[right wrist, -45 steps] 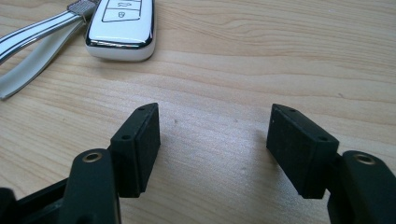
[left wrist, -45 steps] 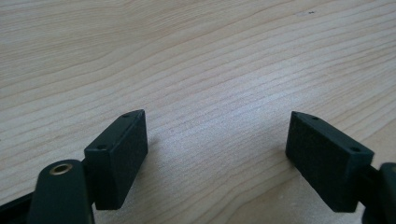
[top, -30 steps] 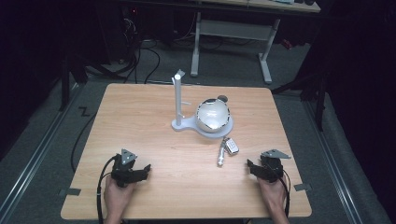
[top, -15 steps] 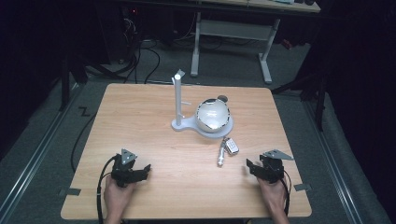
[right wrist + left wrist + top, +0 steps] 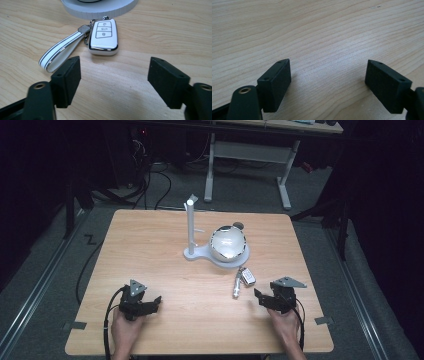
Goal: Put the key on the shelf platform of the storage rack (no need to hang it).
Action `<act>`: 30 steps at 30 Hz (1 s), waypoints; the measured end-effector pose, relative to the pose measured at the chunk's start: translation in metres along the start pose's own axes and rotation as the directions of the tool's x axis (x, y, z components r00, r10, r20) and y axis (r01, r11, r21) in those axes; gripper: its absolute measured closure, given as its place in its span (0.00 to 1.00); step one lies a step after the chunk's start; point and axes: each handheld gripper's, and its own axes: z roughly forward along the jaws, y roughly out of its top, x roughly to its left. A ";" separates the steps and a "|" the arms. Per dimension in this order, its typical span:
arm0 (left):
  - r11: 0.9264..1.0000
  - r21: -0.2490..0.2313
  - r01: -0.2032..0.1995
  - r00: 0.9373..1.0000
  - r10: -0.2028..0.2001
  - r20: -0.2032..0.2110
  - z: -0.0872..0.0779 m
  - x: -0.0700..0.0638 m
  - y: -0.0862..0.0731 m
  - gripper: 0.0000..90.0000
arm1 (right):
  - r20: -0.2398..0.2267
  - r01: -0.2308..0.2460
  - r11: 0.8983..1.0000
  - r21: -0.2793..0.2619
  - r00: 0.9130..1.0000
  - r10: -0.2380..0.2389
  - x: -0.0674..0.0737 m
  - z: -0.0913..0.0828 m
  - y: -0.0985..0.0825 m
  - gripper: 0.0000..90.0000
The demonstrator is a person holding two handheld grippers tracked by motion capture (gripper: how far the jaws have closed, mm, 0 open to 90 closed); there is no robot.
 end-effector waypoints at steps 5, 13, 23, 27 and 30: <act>1.000 -0.001 0.000 1.000 0.000 0.000 0.000 0.000 0.000 0.24 | -0.013 0.013 1.000 0.003 1.000 -0.012 0.006 0.005 0.007 0.26; 1.000 -0.001 0.002 1.000 -0.002 -0.001 0.000 0.000 0.000 0.24 | -0.032 0.034 0.999 0.010 0.999 -0.034 0.017 0.014 0.021 0.24; 1.000 -0.001 -0.001 1.000 0.001 -0.001 0.000 0.000 0.000 0.24 | -0.033 0.033 0.999 0.041 0.999 -0.032 0.025 0.032 0.038 0.19; 1.000 -0.001 0.000 1.000 0.000 -0.001 0.000 0.000 0.000 0.24 | -0.023 0.042 0.998 0.051 0.999 -0.041 0.027 0.039 0.045 0.17; 1.000 -0.001 0.000 1.000 0.000 -0.002 0.000 0.000 0.000 0.24 | -0.013 0.045 0.997 0.068 0.999 -0.044 0.027 0.047 0.049 0.17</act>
